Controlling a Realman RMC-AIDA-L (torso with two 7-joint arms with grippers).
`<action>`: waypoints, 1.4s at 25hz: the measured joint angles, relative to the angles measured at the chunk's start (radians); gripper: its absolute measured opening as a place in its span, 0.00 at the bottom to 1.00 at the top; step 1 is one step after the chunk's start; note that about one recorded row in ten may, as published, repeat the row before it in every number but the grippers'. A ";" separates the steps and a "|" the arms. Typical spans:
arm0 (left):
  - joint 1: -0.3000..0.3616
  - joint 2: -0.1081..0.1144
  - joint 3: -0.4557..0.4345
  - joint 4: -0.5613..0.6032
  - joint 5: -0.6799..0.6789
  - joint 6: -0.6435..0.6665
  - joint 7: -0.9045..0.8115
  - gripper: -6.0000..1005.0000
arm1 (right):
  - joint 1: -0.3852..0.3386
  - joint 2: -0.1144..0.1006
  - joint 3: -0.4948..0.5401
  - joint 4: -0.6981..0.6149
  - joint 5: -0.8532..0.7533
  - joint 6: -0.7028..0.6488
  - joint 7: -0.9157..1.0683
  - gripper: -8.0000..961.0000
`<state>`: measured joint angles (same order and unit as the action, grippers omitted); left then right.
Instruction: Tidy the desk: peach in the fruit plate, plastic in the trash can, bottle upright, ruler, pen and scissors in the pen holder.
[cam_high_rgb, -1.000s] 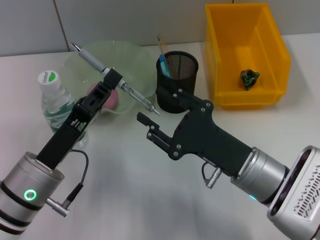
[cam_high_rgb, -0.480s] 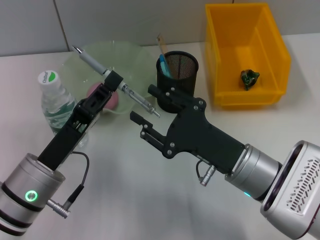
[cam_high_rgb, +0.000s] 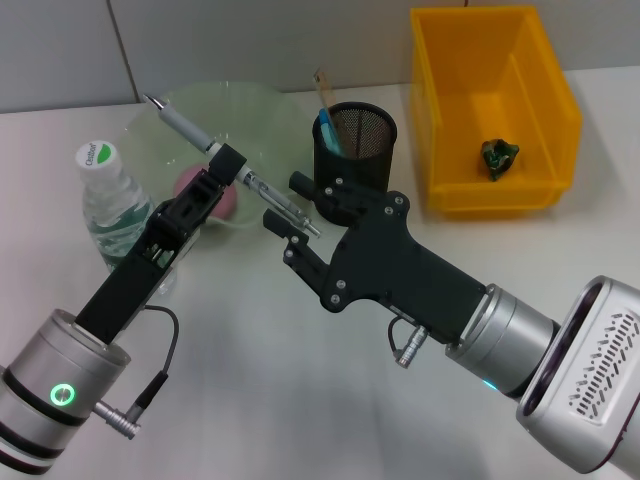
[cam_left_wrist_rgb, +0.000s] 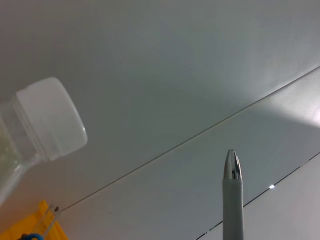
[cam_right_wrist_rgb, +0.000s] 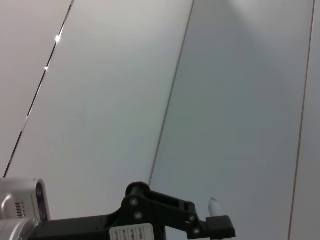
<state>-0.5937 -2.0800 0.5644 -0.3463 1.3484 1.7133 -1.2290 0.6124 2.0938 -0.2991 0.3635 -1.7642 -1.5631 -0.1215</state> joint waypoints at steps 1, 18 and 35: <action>0.000 0.000 0.001 0.000 0.000 0.000 0.002 0.20 | 0.000 0.000 0.000 0.000 0.000 0.000 0.000 0.38; 0.001 0.000 -0.001 0.000 0.000 -0.001 0.009 0.21 | 0.011 0.000 0.013 0.002 0.000 0.019 0.001 0.27; -0.001 0.000 -0.012 0.006 0.014 0.001 0.011 0.21 | 0.018 0.000 0.014 0.003 -0.007 0.022 0.014 0.15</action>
<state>-0.5944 -2.0797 0.5521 -0.3406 1.3627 1.7143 -1.2177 0.6304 2.0938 -0.2852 0.3665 -1.7714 -1.5411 -0.1073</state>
